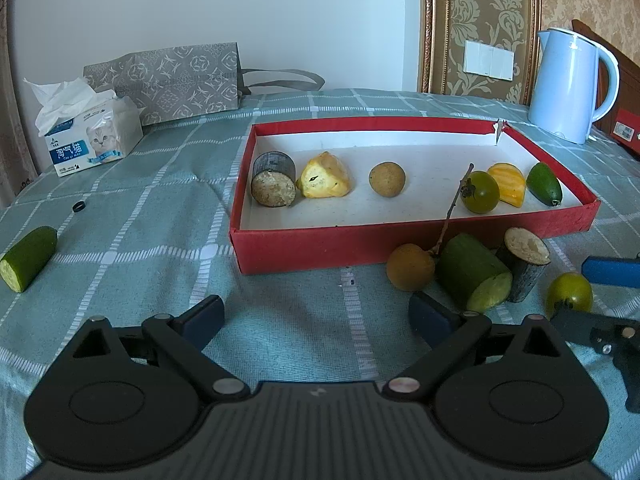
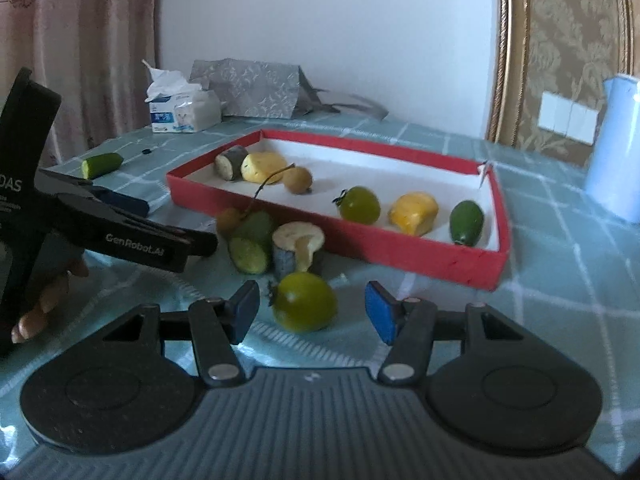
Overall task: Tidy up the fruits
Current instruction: 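Grasp the dark green tomato beside the tray with the right gripper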
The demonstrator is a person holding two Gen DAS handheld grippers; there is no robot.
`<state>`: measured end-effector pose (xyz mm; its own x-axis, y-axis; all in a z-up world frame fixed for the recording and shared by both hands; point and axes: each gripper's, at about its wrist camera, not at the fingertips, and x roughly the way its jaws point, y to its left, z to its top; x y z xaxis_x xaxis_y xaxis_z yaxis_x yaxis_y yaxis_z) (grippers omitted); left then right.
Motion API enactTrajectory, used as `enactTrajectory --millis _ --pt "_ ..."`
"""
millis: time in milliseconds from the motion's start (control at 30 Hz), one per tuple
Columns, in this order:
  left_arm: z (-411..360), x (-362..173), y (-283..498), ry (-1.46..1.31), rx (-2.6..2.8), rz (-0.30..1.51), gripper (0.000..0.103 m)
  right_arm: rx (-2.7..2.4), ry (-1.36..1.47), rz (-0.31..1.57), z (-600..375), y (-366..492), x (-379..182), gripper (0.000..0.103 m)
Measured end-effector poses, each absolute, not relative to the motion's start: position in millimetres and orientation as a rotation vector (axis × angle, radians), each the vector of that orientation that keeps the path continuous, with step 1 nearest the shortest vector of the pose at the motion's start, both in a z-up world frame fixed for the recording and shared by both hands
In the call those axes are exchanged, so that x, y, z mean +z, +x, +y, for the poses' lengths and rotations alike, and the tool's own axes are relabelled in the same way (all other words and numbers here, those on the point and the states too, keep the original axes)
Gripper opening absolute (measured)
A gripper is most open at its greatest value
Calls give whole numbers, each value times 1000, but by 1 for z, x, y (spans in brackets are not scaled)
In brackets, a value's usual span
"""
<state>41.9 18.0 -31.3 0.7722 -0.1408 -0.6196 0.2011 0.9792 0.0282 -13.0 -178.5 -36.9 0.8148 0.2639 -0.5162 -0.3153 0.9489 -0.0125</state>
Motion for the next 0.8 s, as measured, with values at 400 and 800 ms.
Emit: enactTrajectory --millis 400,800 --pt "18 -31 41 103 -187 662 99 276 -62 571 -185 -5 -40 34" --pt "5 -26 28 191 -222 584 99 168 -25 596 -201 3 -42 34"
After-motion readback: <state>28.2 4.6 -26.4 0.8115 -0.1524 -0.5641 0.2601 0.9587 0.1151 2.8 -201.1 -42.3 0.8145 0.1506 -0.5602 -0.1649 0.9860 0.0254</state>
